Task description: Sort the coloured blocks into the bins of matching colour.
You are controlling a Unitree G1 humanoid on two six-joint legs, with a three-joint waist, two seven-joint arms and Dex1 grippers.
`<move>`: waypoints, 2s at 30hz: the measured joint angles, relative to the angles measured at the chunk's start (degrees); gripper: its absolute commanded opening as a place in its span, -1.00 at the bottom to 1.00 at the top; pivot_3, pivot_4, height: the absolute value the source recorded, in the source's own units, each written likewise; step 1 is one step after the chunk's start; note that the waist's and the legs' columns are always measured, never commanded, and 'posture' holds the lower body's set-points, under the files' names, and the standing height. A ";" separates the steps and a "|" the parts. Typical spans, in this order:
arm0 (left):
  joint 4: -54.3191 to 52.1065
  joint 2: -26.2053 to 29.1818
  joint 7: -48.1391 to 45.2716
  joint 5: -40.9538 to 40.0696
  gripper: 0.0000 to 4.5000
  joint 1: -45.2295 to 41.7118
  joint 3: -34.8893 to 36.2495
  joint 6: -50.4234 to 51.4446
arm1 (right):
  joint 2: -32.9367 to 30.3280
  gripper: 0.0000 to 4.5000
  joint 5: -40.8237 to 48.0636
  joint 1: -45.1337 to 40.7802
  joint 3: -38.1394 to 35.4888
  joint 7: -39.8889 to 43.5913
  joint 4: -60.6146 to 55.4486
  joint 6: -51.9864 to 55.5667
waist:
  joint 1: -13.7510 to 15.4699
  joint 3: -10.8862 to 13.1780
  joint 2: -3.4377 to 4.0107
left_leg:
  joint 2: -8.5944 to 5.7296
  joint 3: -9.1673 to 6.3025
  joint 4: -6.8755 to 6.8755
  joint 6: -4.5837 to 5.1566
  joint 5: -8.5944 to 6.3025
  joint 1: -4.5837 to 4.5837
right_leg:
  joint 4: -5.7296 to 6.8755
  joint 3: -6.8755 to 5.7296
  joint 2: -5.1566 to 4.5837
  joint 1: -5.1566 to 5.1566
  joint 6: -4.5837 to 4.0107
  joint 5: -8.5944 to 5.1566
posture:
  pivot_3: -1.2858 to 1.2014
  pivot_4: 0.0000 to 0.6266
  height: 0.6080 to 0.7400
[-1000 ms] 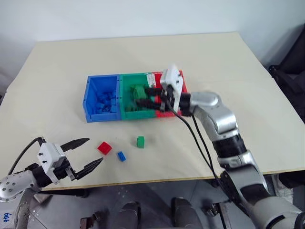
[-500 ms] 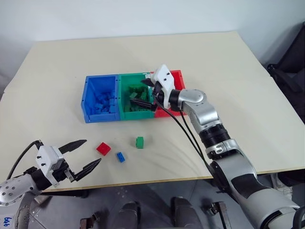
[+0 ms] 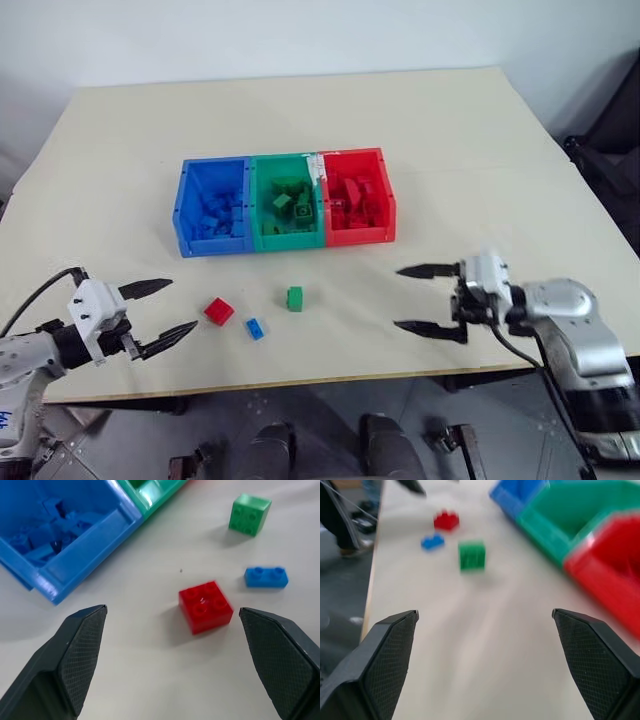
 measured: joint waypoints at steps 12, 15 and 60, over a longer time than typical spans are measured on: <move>-4.92 -6.28 -1.88 9.04 1.00 -21.70 -25.11 3.55 | 0.01 0.99 4.84 8.47 -6.57 -5.55 -8.04 0.03 | 1.57 0.00 -0.01 | -0.08 -0.01 0.47 0.06 -0.03 -0.06 | 0.07 0.03 -0.02 0.14 0.14 0.10 | 0.03 -0.52 1.00; -4.90 -9.30 -0.36 12.83 1.00 -27.90 -31.24 7.37 | -0.13 0.99 5.14 10.56 -6.55 -6.33 -9.93 0.86 | 1.68 0.01 -0.01 | -0.11 0.00 0.72 0.12 -0.06 -0.14 | 0.14 0.03 0.00 0.15 0.17 0.12 | 0.03 -0.52 1.00; 21.61 -25.17 22.94 19.07 0.27 -50.78 -25.13 10.58 | 6.98 1.00 8.73 4.49 -7.57 -27.26 -16.99 8.06 | 2.57 0.04 -0.08 | -0.20 -0.03 0.97 0.13 -0.07 -0.21 | 0.29 0.05 -0.02 0.11 0.28 0.17 | 0.03 -0.52 1.00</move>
